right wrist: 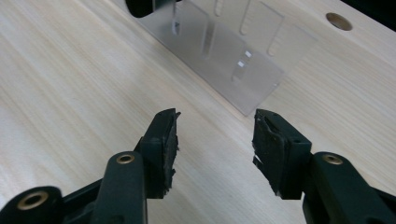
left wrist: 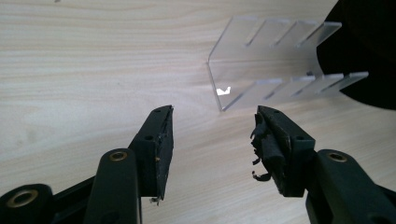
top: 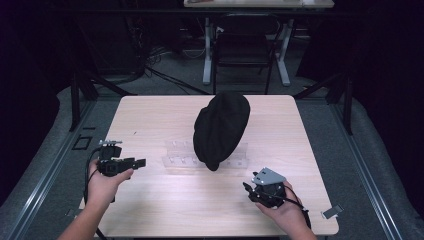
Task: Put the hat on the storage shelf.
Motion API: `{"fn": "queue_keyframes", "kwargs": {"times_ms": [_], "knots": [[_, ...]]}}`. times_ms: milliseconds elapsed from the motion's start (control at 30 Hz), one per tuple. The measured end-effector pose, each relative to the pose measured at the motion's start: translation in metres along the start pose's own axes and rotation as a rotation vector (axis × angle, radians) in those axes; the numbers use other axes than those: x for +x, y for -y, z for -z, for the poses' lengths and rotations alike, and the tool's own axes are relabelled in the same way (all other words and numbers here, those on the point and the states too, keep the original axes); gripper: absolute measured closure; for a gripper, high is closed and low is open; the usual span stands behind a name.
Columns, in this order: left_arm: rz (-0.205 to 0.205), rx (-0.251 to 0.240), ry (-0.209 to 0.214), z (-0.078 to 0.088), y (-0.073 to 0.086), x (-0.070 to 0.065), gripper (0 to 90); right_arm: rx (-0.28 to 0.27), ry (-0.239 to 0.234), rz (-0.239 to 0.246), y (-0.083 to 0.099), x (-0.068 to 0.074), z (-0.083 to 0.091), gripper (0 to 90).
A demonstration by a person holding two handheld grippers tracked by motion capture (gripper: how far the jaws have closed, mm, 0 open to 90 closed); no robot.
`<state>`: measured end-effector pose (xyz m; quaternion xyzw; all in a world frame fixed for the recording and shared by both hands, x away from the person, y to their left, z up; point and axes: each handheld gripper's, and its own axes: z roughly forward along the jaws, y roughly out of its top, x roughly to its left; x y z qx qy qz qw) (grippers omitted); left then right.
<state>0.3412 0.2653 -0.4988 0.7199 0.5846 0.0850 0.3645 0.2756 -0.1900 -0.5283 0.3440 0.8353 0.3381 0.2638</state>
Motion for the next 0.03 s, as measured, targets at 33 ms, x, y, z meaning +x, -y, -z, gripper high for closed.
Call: {"fn": "queue_keyframes", "kwargs": {"times_ms": [33], "knots": [[-0.004, -0.017, -0.001, -0.0008, 0.0045, 0.0004, 47.5, -0.003, 0.005, -0.004, 0.0001, -0.0017, 0.001, 48.3]]}}
